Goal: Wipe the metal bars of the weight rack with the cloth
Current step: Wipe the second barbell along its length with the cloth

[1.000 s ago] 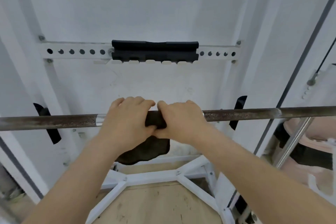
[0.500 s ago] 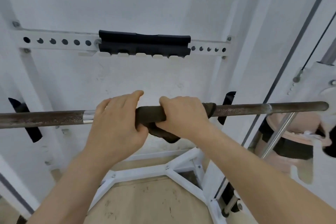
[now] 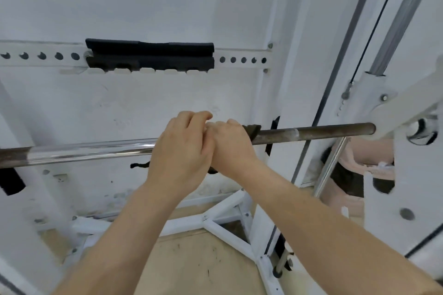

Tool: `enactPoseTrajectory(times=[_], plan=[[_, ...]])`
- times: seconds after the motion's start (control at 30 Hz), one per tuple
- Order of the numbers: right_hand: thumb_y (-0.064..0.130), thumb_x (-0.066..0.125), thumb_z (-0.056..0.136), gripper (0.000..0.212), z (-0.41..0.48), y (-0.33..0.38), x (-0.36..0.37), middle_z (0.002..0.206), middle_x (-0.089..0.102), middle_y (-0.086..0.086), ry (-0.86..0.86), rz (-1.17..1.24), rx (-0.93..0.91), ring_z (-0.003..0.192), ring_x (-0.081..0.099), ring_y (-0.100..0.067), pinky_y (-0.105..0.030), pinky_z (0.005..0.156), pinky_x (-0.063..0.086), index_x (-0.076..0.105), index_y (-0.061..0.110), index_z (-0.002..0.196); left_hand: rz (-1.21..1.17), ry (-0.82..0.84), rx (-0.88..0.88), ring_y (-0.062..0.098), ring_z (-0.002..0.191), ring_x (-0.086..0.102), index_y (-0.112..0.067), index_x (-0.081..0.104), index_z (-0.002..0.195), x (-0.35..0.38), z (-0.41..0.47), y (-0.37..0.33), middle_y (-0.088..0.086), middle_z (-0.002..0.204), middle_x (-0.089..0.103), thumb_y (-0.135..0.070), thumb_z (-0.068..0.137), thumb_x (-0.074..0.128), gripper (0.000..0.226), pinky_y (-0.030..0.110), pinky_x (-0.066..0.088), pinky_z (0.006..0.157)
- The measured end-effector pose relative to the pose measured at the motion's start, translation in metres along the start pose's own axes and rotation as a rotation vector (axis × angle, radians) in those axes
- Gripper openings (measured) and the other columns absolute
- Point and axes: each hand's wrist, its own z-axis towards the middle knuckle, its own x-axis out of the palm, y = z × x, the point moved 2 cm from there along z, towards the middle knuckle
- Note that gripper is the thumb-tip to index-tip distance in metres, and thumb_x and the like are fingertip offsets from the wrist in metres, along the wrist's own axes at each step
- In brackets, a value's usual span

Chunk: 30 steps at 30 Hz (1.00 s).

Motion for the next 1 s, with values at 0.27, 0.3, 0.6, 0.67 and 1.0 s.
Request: enactPoseTrajectory(times=[0.27, 0.3, 0.6, 0.67, 1.0], plan=[[0.035, 0.075, 0.071, 0.044, -0.061, -0.132, -0.001, 0.049, 0.047, 0.002, -0.076, -0.056, 0.017, 0.042, 0.031, -0.021, -0.029, 0.054, 0.026, 0.034, 0.020, 0.067, 0.360, 0.136, 0.065, 0.022, 0.088, 0.059, -0.031, 0.055, 0.119, 0.063, 0.019, -0.059, -0.007, 0.095, 0.065, -0.040, 0.097, 0.018, 0.044, 0.039, 0.036, 0.084], [0.037, 0.073, 0.072, 0.043, -0.067, -0.145, -0.003, 0.049, 0.047, 0.003, -0.069, -0.060, 0.030, 0.043, 0.030, -0.020, -0.029, 0.054, 0.026, 0.034, 0.020, 0.067, 0.387, 0.146, 0.070, 0.021, 0.088, 0.059, -0.032, 0.053, 0.121, 0.069, 0.021, -0.065, -0.008, 0.095, 0.065, -0.042, 0.096, 0.015, 0.047, 0.039, 0.037, 0.087], [0.037, 0.065, 0.078, 0.021, -0.074, -0.236, -0.034, 0.071, 0.058, 0.002, 0.806, 0.118, 0.326, 0.067, 0.058, -0.017, -0.030, 0.061, 0.046, 0.057, 0.018, 0.077, 0.576, 0.344, 0.011, 0.021, 0.070, 0.054, -0.031, 0.051, 0.100, 0.104, 0.050, -0.100, -0.007, 0.074, 0.054, -0.046, 0.079, 0.052, 0.026, 0.030, 0.036, 0.062], [0.031, 0.066, 0.078, 0.021, -0.059, -0.221, -0.035, 0.069, 0.053, 0.003, 0.819, 0.141, 0.277, 0.069, 0.057, -0.020, -0.032, 0.062, 0.045, 0.052, 0.016, 0.075, 0.657, 0.307, -0.016, 0.021, 0.060, 0.048, -0.027, 0.053, 0.089, 0.107, 0.054, -0.102, -0.006, 0.065, 0.048, -0.043, 0.081, 0.052, 0.018, 0.027, 0.030, 0.054], [0.035, 0.060, 0.083, 0.024, -0.114, -0.248, -0.017, 0.069, 0.056, 0.000, 0.145, -0.134, 0.292, 0.063, 0.055, -0.025, -0.034, 0.065, 0.031, 0.045, 0.019, 0.075, 0.700, 0.159, 0.015, 0.022, 0.049, 0.040, -0.022, 0.051, 0.071, 0.117, 0.051, -0.097, -0.004, 0.054, 0.043, -0.041, 0.083, 0.055, 0.022, 0.025, 0.024, 0.048]])
